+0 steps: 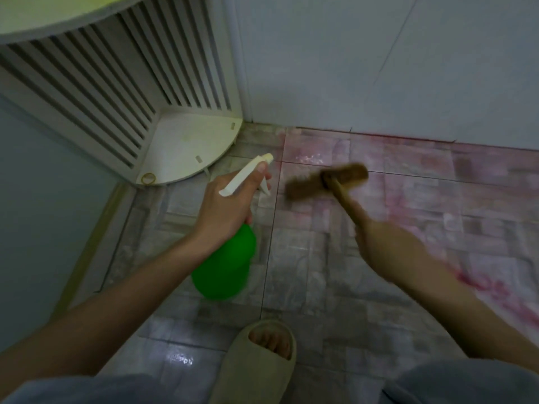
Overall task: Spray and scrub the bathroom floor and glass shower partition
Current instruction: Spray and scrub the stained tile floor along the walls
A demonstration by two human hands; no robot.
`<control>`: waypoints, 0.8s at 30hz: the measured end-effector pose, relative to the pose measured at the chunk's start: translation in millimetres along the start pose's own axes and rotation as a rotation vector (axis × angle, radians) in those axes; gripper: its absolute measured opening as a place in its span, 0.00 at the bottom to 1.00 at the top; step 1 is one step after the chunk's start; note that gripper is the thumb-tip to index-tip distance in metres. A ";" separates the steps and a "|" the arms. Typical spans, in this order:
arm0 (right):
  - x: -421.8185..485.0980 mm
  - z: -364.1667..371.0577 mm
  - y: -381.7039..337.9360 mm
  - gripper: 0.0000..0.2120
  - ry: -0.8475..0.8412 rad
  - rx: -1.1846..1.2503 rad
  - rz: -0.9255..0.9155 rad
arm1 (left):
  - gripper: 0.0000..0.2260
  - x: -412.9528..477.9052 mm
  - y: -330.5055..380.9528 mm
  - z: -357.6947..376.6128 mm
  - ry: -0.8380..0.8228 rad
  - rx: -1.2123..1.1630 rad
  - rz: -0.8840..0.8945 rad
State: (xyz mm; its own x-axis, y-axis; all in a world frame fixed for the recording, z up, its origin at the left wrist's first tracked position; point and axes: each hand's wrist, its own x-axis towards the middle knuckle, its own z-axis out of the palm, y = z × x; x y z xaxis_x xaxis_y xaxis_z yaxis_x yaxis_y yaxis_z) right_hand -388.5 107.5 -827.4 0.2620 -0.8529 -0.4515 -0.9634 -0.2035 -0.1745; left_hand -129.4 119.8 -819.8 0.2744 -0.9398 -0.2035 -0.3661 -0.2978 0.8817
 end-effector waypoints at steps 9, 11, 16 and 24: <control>-58.9 2.7 52.6 0.29 0.118 0.168 0.053 | 0.15 6.7 25.3 38.6 -0.084 0.013 0.073; -17.7 13.3 57.4 0.32 0.171 0.128 0.131 | 0.17 7.4 30.0 50.0 -0.113 0.005 0.071; -3.1 4.4 96.9 0.36 0.170 0.079 0.208 | 0.17 6.2 39.8 77.8 -0.217 -0.031 0.106; 3.4 -3.6 126.4 0.36 0.211 0.118 0.246 | 0.17 4.8 62.1 117.1 -0.338 -0.037 0.122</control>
State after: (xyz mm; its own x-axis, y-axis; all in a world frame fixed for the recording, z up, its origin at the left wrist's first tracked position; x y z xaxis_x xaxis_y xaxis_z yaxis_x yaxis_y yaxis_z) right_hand -509.6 77.1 -847.8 -0.0064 -0.9528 -0.3034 -0.9798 0.0666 -0.1885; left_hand -254.9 77.1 -815.8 -0.0813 -0.9723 -0.2193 -0.3438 -0.1792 0.9218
